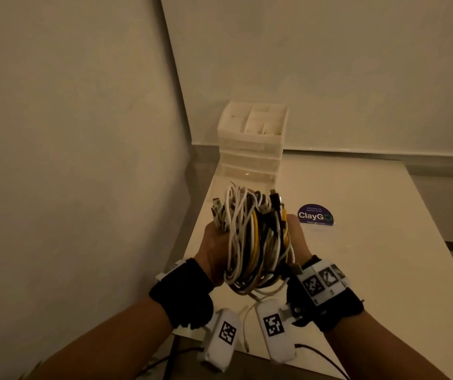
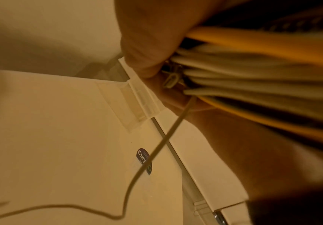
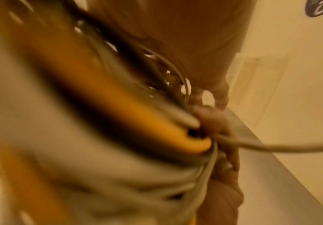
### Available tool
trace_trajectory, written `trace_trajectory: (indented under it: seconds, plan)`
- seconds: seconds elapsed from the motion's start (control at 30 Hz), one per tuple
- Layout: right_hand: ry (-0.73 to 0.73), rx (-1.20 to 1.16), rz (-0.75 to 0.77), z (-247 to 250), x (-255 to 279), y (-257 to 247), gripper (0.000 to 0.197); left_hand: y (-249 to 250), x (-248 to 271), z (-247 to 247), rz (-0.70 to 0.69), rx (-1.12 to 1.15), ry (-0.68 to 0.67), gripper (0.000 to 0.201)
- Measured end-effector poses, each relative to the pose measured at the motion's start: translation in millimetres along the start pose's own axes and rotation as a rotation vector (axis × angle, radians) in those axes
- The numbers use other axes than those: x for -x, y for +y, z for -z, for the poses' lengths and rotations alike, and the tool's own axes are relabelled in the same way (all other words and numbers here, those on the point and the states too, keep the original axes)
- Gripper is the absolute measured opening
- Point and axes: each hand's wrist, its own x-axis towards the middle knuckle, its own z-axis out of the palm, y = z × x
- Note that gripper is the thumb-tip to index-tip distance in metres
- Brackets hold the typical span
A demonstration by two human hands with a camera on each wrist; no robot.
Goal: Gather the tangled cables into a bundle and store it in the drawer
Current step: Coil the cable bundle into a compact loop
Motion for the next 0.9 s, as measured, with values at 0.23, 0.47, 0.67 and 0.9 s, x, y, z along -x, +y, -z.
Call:
trace_trajectory:
  seconds: [0.23, 0.47, 0.67, 0.9]
  plan:
    - [-0.136, -0.358, -0.06, 40, -21, 3, 0.061, 0, -17, 23, 0.169, 0.27, 0.036, 0.055]
    - [-0.069, 0.256, -0.038, 69, -15, 31, 0.045, 9, -13, 32, 0.161, 0.322, 0.115, 0.034]
    - [-0.36, 1.094, -0.071, 45, 17, 29, 0.027, 6, -14, 39, 0.219, 0.266, 0.229, 0.041]
    - [-0.505, 1.503, -0.027, 64, 85, -37, 0.01, 20, -10, 72, 0.256, 0.161, 0.352, 0.048]
